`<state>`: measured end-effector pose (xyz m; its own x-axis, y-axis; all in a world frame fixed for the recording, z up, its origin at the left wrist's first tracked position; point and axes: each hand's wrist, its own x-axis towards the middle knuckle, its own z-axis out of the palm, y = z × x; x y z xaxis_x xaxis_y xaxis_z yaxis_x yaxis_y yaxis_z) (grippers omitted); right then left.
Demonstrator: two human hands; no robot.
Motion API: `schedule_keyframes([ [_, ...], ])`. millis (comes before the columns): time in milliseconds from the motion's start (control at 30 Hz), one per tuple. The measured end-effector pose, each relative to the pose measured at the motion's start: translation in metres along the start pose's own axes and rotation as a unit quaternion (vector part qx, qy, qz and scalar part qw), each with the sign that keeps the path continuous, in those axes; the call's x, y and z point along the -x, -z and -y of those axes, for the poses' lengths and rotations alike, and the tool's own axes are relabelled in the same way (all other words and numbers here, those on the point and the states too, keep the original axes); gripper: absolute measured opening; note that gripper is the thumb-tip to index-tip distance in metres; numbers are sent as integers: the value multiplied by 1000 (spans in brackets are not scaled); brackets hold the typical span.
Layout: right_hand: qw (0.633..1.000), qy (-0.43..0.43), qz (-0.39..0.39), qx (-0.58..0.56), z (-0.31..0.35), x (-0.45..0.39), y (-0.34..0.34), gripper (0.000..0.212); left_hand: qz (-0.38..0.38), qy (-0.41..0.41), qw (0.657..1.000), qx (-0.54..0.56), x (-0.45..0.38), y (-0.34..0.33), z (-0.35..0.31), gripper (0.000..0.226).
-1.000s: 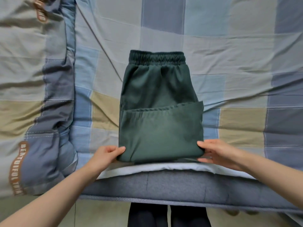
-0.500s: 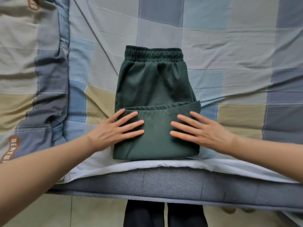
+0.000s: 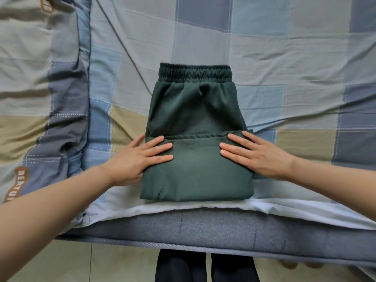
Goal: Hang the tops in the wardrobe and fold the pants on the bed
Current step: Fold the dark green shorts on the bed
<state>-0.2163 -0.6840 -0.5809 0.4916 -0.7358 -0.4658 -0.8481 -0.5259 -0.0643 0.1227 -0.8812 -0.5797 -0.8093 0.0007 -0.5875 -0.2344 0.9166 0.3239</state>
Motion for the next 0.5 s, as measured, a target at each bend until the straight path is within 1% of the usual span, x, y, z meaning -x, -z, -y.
schedule_keyframes([
  [33,999,16,21,-34,2,4,2,68,18,-2,999,39,4,-2,-7,71],
  [67,993,34,63,-92,6,9,3,76,35,-4,995,89,9,-5,-15,73],
  [100,974,50,119,-187,10,16,8,86,59,-4,986,157,15,-8,-23,71],
  [133,936,52,153,-313,12,21,13,90,83,2,965,250,20,-12,-28,63],
  [167,874,27,161,-457,14,26,18,85,104,16,924,367,26,-13,-32,54],
  [200,790,-12,155,-593,15,31,23,74,123,38,862,490,33,-14,-32,45],
  [233,697,-58,125,-704,17,35,29,56,117,78,790,597,39,-11,-33,38],
  [267,611,-117,89,-778,19,37,28,35,87,136,730,664,42,-9,-31,29],
  [300,537,-181,71,-821,21,37,26,25,46,194,681,705,43,-8,-29,27],
  [333,480,-238,63,-842,23,34,22,32,3,235,641,730,41,-9,-27,36],
  [367,439,-284,55,-851,25,30,17,38,-33,264,608,748,37,-9,-27,43],
  [400,412,-313,44,-854,28,25,14,40,-66,280,587,757,32,-9,-29,44],
  [433,398,-332,34,-854,32,20,12,41,-94,290,584,752,27,-9,-34,41],
  [500,395,-363,13,-844,43,9,11,44,-143,303,611,717,14,-12,-44,27],
])
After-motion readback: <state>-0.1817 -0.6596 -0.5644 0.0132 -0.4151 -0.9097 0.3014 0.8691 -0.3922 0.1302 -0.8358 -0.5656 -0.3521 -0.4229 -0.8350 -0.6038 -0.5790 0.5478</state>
